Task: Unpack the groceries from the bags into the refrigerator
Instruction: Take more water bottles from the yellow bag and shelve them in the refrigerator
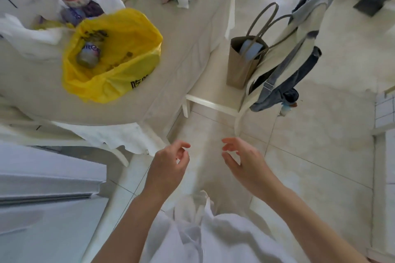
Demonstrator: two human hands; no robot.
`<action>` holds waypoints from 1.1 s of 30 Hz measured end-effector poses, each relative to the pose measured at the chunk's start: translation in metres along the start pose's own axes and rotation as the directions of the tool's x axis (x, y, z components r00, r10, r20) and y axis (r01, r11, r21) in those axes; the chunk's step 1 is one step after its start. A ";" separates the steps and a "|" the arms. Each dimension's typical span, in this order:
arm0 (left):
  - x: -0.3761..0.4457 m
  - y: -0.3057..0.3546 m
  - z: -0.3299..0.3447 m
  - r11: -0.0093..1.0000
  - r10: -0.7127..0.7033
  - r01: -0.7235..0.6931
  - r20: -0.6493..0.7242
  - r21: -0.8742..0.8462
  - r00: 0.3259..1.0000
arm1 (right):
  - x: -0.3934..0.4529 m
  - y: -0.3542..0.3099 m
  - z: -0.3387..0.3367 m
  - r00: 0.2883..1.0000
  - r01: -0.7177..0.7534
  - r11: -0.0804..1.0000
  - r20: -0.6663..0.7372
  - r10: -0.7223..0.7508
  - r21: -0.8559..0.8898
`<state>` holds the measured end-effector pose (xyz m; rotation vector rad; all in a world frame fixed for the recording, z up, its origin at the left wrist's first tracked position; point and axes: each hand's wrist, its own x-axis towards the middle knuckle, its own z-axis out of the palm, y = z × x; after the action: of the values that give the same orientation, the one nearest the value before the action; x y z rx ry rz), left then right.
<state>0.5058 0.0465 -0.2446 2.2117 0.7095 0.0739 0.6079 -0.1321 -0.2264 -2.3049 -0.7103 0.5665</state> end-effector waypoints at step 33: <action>0.310 -0.079 -0.116 0.855 -0.510 0.493 -0.423 -0.158 0.749 | 0.476 -0.133 0.036 0.682 0.595 0.802 0.561 -0.470 -0.051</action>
<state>0.6977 0.3256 -0.2749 1.9018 1.5368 0.3349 0.9051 0.2636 -0.2562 -1.9722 -1.7398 0.8694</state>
